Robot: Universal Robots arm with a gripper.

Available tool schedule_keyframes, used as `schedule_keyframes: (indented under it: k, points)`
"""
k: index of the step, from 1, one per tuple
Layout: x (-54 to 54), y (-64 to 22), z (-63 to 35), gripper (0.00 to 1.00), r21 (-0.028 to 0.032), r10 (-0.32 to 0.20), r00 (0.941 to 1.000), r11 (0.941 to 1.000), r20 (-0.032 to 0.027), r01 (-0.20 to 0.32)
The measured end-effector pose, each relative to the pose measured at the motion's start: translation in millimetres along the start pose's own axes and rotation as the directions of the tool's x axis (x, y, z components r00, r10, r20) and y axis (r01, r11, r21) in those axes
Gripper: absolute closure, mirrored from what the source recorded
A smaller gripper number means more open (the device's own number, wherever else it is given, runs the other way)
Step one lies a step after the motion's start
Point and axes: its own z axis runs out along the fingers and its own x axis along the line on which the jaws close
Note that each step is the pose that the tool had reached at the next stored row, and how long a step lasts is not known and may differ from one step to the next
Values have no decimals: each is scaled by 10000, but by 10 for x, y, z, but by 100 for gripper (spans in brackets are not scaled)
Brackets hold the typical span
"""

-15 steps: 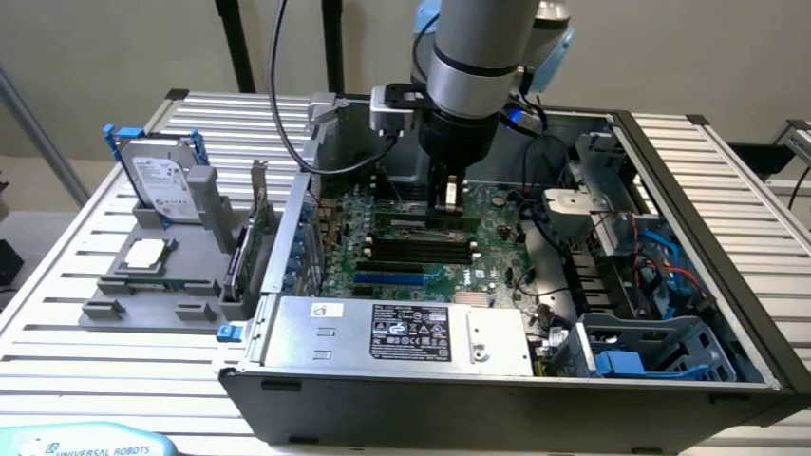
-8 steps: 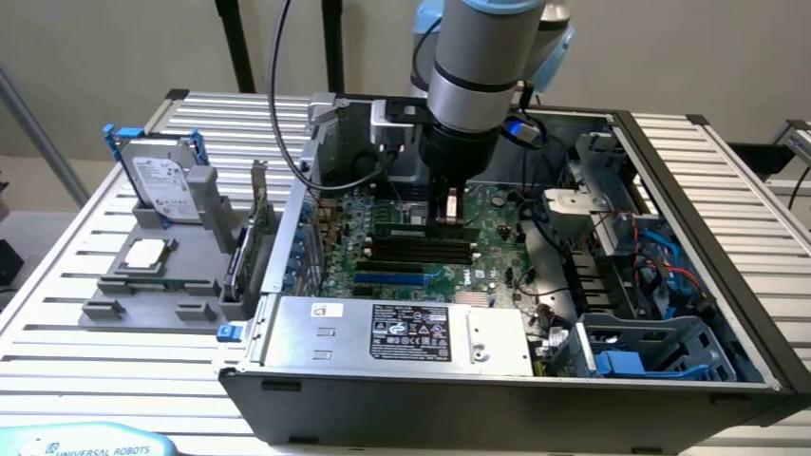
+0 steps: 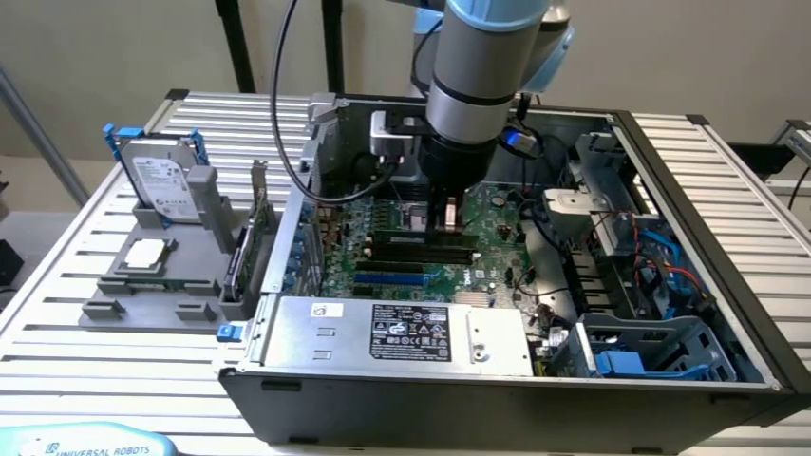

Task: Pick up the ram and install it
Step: 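Insert the ram into the slot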

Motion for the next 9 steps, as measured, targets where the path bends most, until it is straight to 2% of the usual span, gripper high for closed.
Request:
schedule_keyframes:
  k: [6,9]
  points:
    - [4,-4,71,86,-1,-5,10000,10000,-76,4]
    - [4,-3,72,86,-2,-8,10000,10000,-88,8]
